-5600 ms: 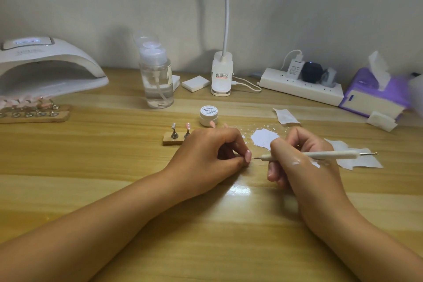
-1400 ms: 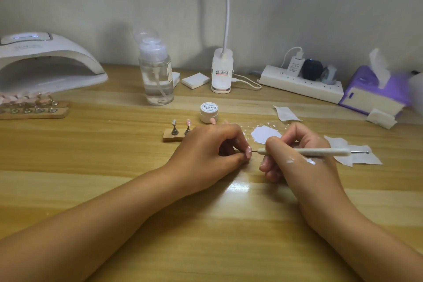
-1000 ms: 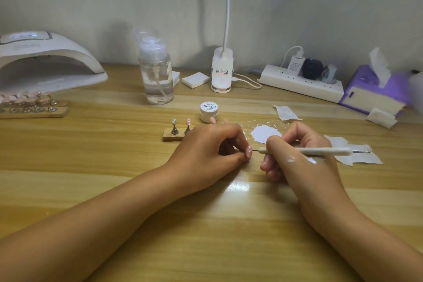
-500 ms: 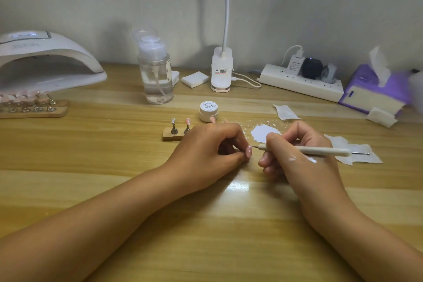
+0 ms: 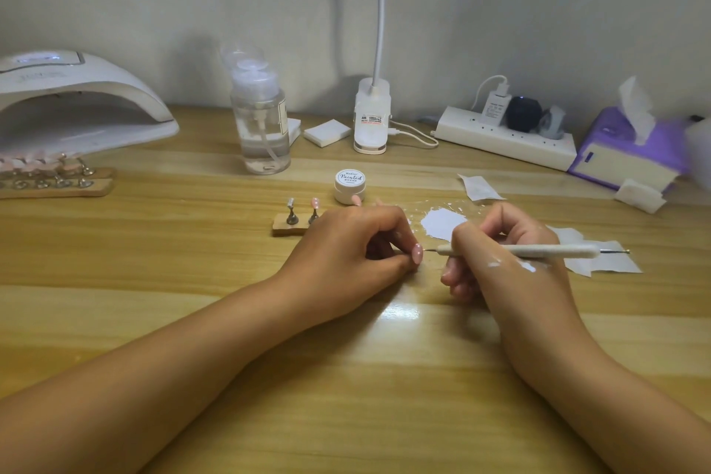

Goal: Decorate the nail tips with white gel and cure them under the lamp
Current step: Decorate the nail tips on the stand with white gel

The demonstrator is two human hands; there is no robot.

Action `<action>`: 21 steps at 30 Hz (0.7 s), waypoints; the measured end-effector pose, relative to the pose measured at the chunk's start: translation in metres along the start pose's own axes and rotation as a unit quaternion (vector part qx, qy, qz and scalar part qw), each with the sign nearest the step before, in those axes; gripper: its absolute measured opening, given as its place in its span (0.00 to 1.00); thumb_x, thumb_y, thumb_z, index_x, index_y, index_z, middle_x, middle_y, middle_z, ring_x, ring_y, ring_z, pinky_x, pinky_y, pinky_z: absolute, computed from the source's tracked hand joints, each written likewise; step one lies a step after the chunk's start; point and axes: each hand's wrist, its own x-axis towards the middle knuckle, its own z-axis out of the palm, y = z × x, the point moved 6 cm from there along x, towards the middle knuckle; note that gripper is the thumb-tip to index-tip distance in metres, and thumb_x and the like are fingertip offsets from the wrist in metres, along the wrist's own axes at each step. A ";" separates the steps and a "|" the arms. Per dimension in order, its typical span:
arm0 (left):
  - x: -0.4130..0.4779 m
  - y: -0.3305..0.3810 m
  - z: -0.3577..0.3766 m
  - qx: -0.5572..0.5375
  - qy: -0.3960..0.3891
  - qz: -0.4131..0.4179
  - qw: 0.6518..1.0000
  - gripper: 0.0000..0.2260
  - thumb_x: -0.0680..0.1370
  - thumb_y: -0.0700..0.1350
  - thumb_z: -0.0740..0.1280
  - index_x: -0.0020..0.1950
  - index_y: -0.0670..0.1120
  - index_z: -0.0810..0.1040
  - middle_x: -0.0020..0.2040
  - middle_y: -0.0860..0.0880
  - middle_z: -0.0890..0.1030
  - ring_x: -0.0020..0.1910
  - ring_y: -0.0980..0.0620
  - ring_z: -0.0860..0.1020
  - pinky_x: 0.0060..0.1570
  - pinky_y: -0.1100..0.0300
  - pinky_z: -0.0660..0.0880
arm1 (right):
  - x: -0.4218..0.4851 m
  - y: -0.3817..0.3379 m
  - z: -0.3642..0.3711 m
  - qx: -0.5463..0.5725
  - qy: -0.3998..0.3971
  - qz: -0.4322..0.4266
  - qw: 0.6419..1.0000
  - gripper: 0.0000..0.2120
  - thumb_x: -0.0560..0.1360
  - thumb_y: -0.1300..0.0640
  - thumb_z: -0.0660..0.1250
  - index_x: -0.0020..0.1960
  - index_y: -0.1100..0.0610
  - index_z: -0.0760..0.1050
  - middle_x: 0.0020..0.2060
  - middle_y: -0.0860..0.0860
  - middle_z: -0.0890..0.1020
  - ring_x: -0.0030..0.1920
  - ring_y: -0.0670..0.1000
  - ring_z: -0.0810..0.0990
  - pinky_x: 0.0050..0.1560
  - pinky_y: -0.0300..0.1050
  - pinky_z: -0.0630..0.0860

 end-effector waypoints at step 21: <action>-0.001 -0.001 0.000 -0.001 0.005 -0.006 1.000 0.04 0.73 0.38 0.74 0.42 0.47 0.83 0.34 0.69 0.77 0.35 0.67 0.78 0.37 0.76 0.66 | 0.011 -0.009 -0.023 -0.065 0.051 -0.089 0.993 0.15 0.76 0.44 0.72 0.39 0.50 0.72 0.25 0.47 0.76 0.25 0.44 0.70 0.28 0.39 0.66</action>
